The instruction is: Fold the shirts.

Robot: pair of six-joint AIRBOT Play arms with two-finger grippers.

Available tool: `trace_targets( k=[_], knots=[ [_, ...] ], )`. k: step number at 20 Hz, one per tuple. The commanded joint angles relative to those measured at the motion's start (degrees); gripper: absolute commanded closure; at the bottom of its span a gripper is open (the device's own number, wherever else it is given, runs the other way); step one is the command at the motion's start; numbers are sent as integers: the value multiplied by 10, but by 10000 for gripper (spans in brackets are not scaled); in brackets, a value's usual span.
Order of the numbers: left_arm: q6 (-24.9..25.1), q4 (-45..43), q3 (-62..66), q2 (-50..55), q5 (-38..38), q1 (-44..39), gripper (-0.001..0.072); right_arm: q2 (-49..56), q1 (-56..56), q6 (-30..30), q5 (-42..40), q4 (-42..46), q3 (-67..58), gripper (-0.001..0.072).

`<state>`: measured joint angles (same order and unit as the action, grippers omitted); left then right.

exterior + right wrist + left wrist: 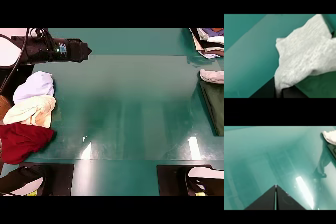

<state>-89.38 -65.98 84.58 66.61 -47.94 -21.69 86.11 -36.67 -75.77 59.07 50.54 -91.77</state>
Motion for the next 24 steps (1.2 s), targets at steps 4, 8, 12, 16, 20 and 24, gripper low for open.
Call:
trace_targets(
  k=[4,8,12,16,20,24],
  knots=[
    [-6,0,-1,15,-22,-1,686,-18,-16,-1,84,7,-105,698],
    [-6,0,-1,17,-26,-1,686,-51,-46,-3,150,72,-97,697],
    [-2,0,-1,17,-27,-1,686,-99,-81,-3,177,149,10,695],
    [-1,0,-1,17,-27,-1,686,-147,-128,-3,191,205,131,603],
    [-2,0,-1,17,-27,-1,686,-180,-185,-3,191,216,201,232],
    [-2,0,-1,17,-34,-1,685,-204,-191,-3,171,159,205,158]
  ],
)
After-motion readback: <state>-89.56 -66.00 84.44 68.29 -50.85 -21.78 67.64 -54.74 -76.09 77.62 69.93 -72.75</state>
